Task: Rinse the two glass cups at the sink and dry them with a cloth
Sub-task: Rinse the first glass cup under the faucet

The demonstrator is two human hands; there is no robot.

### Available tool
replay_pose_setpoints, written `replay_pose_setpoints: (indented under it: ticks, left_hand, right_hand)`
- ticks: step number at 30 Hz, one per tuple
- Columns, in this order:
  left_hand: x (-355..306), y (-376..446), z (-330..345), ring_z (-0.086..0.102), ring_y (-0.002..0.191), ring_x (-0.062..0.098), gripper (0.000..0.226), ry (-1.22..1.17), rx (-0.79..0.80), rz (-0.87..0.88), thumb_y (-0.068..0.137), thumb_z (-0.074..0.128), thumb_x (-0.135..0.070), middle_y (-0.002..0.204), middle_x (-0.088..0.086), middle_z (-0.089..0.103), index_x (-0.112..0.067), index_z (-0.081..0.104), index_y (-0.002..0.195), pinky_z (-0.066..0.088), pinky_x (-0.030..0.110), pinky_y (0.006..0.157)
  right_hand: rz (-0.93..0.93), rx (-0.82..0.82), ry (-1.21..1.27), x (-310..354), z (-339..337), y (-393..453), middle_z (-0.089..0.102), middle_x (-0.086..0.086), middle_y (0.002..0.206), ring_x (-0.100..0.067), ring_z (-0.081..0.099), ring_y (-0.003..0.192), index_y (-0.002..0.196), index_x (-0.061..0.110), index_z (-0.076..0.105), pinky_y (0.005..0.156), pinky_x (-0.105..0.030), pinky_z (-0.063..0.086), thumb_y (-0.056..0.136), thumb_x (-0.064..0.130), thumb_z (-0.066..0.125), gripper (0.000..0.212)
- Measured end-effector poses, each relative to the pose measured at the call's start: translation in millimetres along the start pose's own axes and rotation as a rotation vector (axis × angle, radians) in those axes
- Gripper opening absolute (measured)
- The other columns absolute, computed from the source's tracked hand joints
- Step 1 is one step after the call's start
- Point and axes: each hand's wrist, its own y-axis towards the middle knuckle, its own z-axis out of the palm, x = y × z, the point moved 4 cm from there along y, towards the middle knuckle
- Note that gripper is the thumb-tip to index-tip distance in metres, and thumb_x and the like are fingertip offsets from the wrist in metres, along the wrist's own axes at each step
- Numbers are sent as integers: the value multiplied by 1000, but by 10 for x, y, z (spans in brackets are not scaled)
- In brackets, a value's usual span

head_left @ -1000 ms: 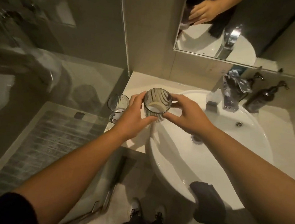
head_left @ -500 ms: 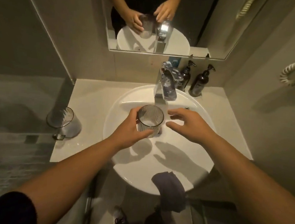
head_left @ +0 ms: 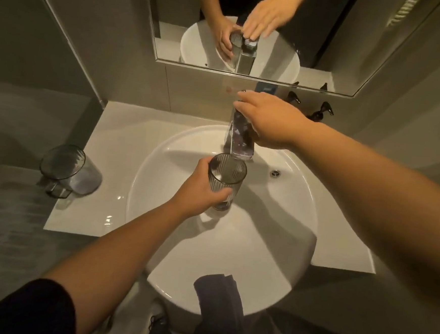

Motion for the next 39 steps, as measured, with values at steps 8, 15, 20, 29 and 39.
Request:
replay_pose_setpoints:
  ticks: [8,15,20,29,39]
  left_hand:
    - [-18,94,103,49,117,3,83,11,-19,4,83,78,-24,130,-13,47,-20,27,148,33,-4,82]
    - [-13,109,130,51,121,5,86,3,-13,25,80,80,-27,132,-13,49,-23,27,148,35,6,90]
    - [31,87,165,50,120,2,84,0,2,27,80,80,-24,132,-14,47,-23,28,146,34,0,88]
    - [61,95,160,50,121,1,85,4,13,40,80,79,-26,135,-12,47,-23,28,147,35,7,93]
    - [121,93,155,51,125,6,87,-57,20,57,72,72,-35,137,-8,48,-23,28,146,39,17,102]
  right_hand:
    - [21,-70,83,-67,17,77,31,-11,157,-31,30,144,146,16,40,113,-43,30,90,6,61,61]
    - [107,-32,257,-200,-253,240,55,-4,141,-28,52,126,133,21,58,99,-38,45,89,-3,47,51]
    - [106,-56,288,-212,-208,254,56,-3,140,-29,52,125,131,21,61,97,-38,46,89,-2,48,49]
    - [102,-140,397,-210,-165,179,45,-4,149,-23,44,133,142,22,47,107,-36,39,89,3,53,56]
    - [452,-169,892,-181,1025,-758,43,-3,148,-13,46,129,145,16,40,112,-42,36,88,5,56,60]
